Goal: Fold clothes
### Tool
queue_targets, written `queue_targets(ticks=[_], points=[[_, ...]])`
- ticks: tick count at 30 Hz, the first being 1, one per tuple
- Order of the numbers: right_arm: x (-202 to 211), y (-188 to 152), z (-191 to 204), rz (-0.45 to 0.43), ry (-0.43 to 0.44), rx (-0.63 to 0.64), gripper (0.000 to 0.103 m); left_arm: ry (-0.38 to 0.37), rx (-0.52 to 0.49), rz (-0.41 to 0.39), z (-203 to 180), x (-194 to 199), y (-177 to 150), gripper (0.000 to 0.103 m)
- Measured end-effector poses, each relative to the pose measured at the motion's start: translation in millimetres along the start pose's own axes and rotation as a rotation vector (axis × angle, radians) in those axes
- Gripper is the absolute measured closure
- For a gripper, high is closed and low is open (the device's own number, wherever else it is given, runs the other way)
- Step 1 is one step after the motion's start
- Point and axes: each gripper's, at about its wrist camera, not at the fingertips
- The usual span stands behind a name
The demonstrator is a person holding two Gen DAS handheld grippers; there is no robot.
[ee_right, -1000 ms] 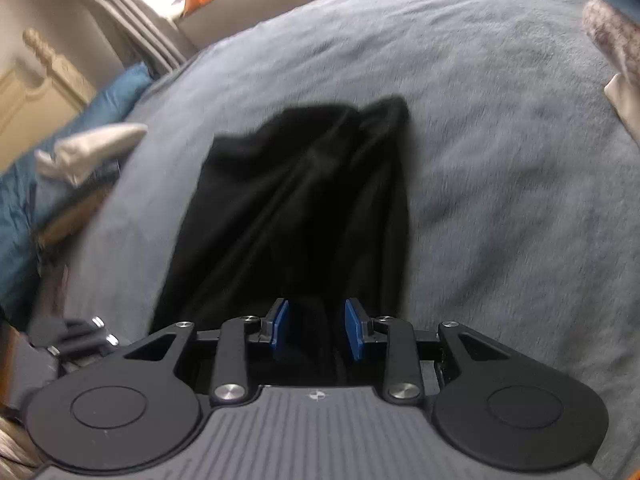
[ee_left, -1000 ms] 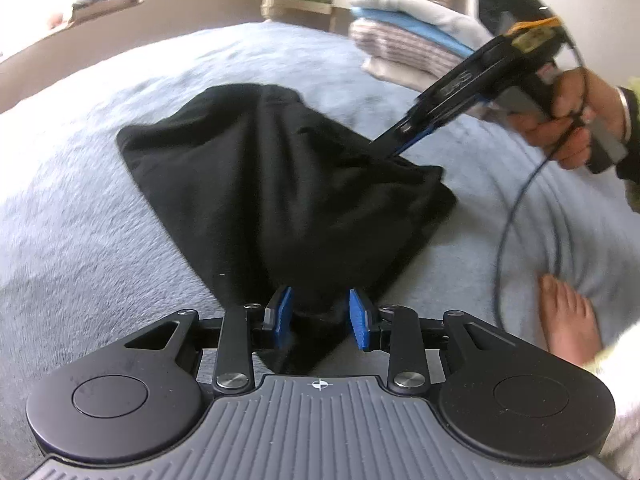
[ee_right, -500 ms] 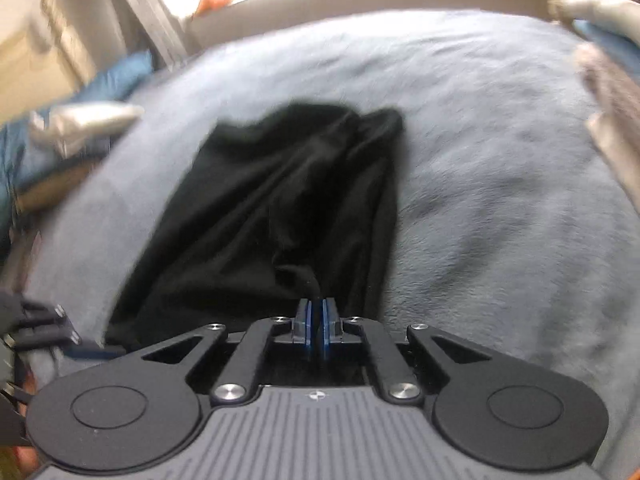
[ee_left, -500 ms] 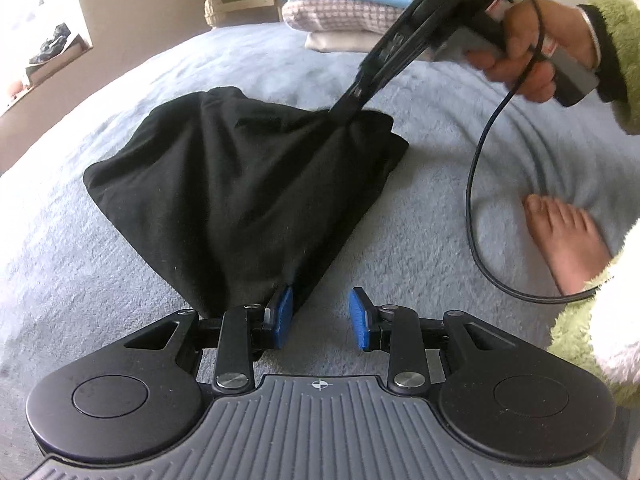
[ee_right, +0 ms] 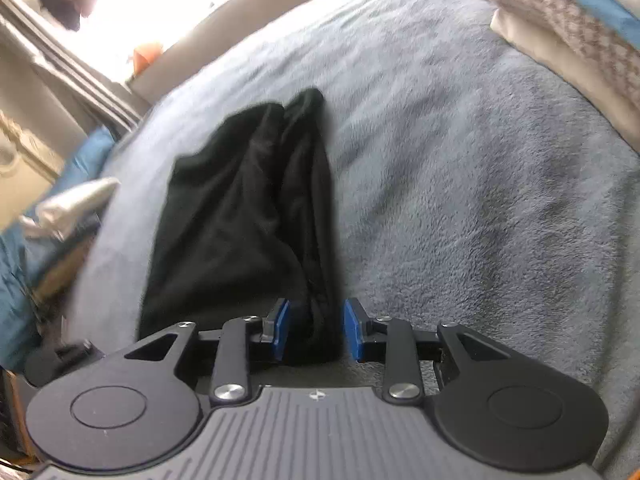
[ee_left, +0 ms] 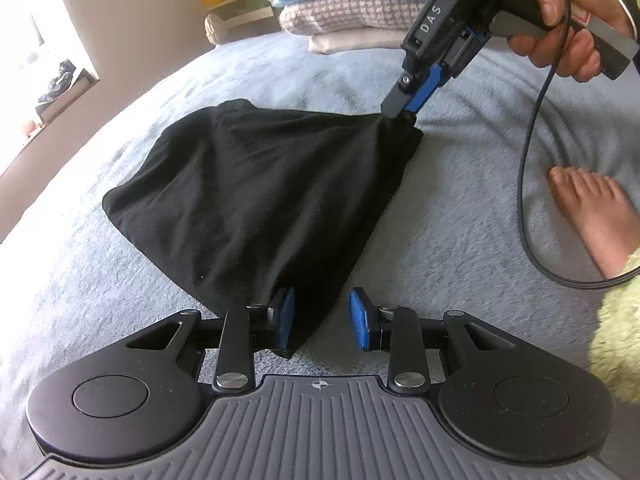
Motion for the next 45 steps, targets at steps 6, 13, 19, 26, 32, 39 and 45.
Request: queue_targets(ticks=[6,13,19,26,32,39,45], points=[[-3,-8,14,0.012,-0.046,0.102,0.096,0.023,-0.014,-0.019,5,5,-1,0.102],[-6,-17,6,0.066,-0.075,0.081,0.097,-0.035,-0.056,0.012,4,3,-5,0.103],[16,2,31,0.038,-0.13,0.185,0.09,-0.133,0.088,0.044,21,2,-9,0.102],[-30,43,76,0.037,0.021,0.371,0.09,-0.187,0.2,0.076,29,-3,-17,0.102],[-82,79,38,0.058,-0.037,0.209,0.092,-0.229,0.287,0.115,45,4,-24,0.099],[-63,89,84,0.024,0.011,0.297,0.086,-0.263,0.47,0.04,85,23,-21,0.097],[-150,116,118,0.167,0.227,0.291,0.082,-0.261,0.403,0.085,54,-17,-11,0.097]])
Point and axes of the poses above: each gripper's, at about its wrist camera, not at the fingertips, and x roughly against the way its jaws point, z to its left, y to its top, and after that the axes turned 9 degrees about y, right-handed
